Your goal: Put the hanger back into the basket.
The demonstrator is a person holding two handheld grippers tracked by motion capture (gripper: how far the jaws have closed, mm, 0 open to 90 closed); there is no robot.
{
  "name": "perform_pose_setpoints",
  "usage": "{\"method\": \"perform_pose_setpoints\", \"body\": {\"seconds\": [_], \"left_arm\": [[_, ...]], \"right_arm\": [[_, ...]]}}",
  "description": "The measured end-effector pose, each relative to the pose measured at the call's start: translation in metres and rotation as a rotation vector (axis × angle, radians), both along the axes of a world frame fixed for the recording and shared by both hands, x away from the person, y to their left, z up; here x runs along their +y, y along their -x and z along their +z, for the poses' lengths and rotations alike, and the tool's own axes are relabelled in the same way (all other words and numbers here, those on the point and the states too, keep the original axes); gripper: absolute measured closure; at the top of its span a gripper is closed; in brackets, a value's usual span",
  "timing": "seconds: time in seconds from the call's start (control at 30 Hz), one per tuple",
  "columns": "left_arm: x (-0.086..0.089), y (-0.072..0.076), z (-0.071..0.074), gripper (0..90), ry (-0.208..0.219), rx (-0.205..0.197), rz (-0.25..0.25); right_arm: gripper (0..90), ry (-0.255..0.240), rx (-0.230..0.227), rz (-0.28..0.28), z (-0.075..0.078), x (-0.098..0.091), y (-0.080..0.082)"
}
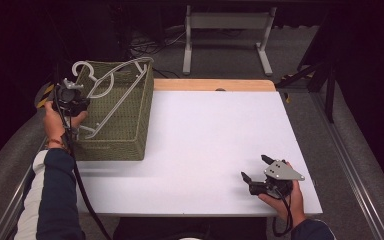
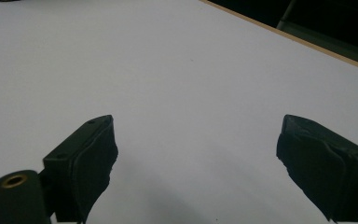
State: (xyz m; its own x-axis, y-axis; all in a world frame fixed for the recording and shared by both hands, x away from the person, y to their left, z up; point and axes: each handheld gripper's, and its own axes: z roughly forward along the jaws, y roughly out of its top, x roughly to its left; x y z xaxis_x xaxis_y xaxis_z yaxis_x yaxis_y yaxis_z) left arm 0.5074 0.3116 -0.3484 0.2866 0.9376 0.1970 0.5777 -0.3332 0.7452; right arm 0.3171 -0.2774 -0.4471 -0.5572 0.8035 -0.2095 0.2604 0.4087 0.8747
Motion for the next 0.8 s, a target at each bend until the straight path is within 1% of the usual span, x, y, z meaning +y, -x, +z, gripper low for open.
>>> {"method": "perform_pose_setpoints", "body": {"seconds": [0.07, 0.1, 0.17, 0.2, 0.23, 0.27, 0.33, 0.37, 0.4, 0.43, 0.47, 0.6, 0.63, 0.7, 0.8], "left_arm": [[0.001, 0.002, 0.001, 77.9, 0.015, -0.015, -0.003], [0.002, 0.004, 0.001, 77.4, 0.035, -0.022, -0.012], [0.000, 0.008, 0.002, 76.3, 0.048, -0.050, -0.032], [0.000, 0.008, 0.003, 74.8, 0.044, -0.061, -0.044], [-0.002, 0.010, 0.005, 75.3, 0.039, -0.059, -0.059], [-0.004, 0.010, 0.005, 75.4, 0.039, -0.075, -0.070], [-0.005, 0.011, 0.006, 74.7, 0.038, -0.080, -0.076], [-0.007, 0.012, 0.008, 73.5, 0.039, -0.090, -0.080], [-0.010, 0.013, 0.010, 69.4, 0.047, -0.119, -0.089], [-0.010, 0.013, 0.010, 68.9, 0.047, -0.119, -0.089], [-0.013, 0.015, 0.012, 68.9, 0.048, -0.128, -0.103], [-0.027, 0.023, 0.020, 64.9, 0.060, -0.189, -0.161], [-0.030, 0.025, 0.021, 62.9, 0.063, -0.200, -0.172], [-0.037, 0.028, 0.024, 59.8, 0.047, -0.215, -0.183], [-0.046, 0.033, 0.026, 56.1, 0.057, -0.241, -0.211]], "right_arm": [[11.9, 0.005, -0.008, 0.005, 0.001, 0.001, 0.001], [11.9, 0.007, -0.007, 0.006, 0.001, 0.001, 0.001], [11.9, 0.008, -0.010, 0.007, 0.001, 0.002, 0.002], [11.9, 0.008, -0.012, 0.006, 0.001, 0.002, 0.002], [11.9, 0.008, -0.011, 0.007, 0.001, 0.002, 0.002], [11.9, 0.010, -0.012, 0.009, 0.001, 0.002, 0.002], [11.9, 0.011, -0.012, 0.008, 0.000, 0.002, 0.001], [11.9, 0.012, -0.012, 0.010, 0.000, 0.002, 0.001], [11.9, 0.013, -0.011, 0.012, 0.000, 0.003, 0.001], [11.9, 0.013, -0.011, 0.012, 0.000, 0.003, 0.001], [11.9, 0.012, -0.012, 0.010, 0.000, 0.003, 0.002], [11.9, 0.013, -0.017, 0.011, 0.001, 0.003, 0.002], [11.9, 0.012, -0.017, 0.011, 0.001, 0.002, 0.002], [11.9, 0.012, -0.017, 0.012, 0.001, 0.002, 0.002], [11.9, 0.013, -0.019, 0.013, 0.001, 0.002, 0.002]]}}
